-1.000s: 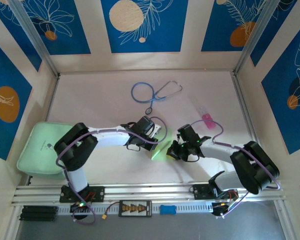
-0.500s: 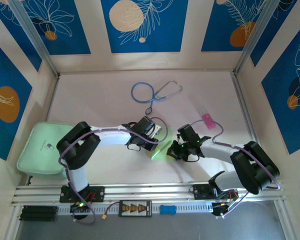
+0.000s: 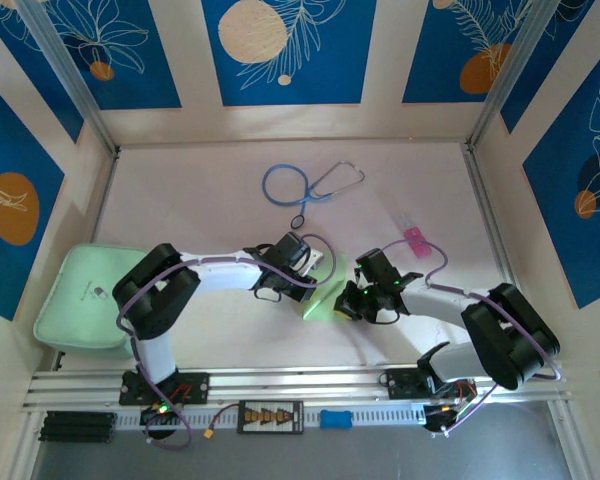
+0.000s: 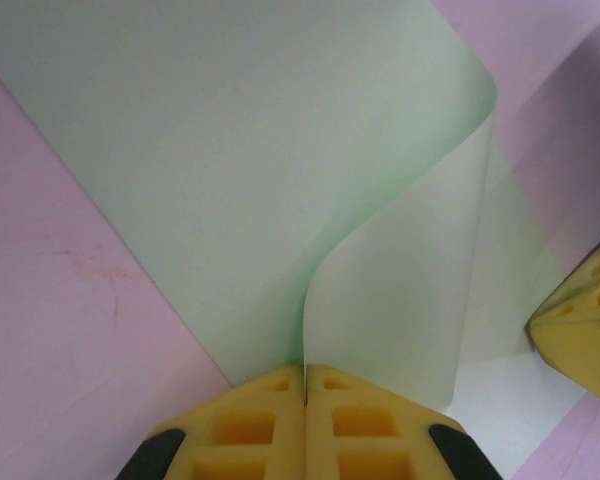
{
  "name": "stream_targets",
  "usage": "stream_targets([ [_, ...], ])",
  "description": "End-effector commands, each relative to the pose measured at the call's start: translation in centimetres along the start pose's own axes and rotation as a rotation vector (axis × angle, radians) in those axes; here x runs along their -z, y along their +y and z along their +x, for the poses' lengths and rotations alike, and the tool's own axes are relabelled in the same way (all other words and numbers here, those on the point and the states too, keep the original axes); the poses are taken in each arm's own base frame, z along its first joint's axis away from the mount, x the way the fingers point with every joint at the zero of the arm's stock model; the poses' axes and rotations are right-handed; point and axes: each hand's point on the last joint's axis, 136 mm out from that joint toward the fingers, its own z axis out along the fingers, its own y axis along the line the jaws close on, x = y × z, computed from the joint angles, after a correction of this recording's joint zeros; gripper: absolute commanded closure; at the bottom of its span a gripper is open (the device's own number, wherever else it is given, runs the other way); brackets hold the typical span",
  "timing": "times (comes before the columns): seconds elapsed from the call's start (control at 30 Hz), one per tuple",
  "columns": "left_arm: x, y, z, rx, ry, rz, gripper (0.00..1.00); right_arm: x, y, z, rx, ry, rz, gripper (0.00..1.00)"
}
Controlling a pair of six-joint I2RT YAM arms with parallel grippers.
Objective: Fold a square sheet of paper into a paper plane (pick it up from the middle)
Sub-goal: Fold the triangle a second time at the center of the table.
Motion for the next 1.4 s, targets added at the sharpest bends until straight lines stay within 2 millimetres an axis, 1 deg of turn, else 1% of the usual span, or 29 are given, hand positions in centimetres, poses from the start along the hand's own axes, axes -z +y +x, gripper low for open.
stream_targets([
  [0.0,0.6,-0.3,-0.8,-0.01,-0.013,0.019,0.95,0.1,-1.9,0.7,-0.025,0.017,0.068,0.91],
  [0.1,0.7,-0.5,-1.2,-0.014,-0.02,0.025,0.94,0.1,-2.0,0.7,-0.027,0.018,0.07,0.91],
  [0.4,0.8,-0.6,-1.1,-0.016,-0.013,0.032,0.94,0.1,-2.2,0.7,-0.03,0.021,0.073,0.91],
  [0.63,0.1,-0.4,-0.9,-0.012,0.008,0.029,0.94,0.1,-2.2,0.7,-0.032,0.022,0.072,0.91],
  [1.03,-0.9,0.3,0.0,-0.011,0.058,0.012,0.94,0.0,-2.2,0.7,-0.03,0.029,0.069,0.91],
  [1.23,-0.7,0.7,0.4,0.001,0.071,-0.017,0.95,0.2,-2.1,0.6,-0.024,0.023,0.069,0.91],
  [1.37,-0.8,0.9,1.0,0.037,0.088,-0.019,0.96,0.7,-1.3,0.2,-0.002,0.015,0.043,0.88],
])
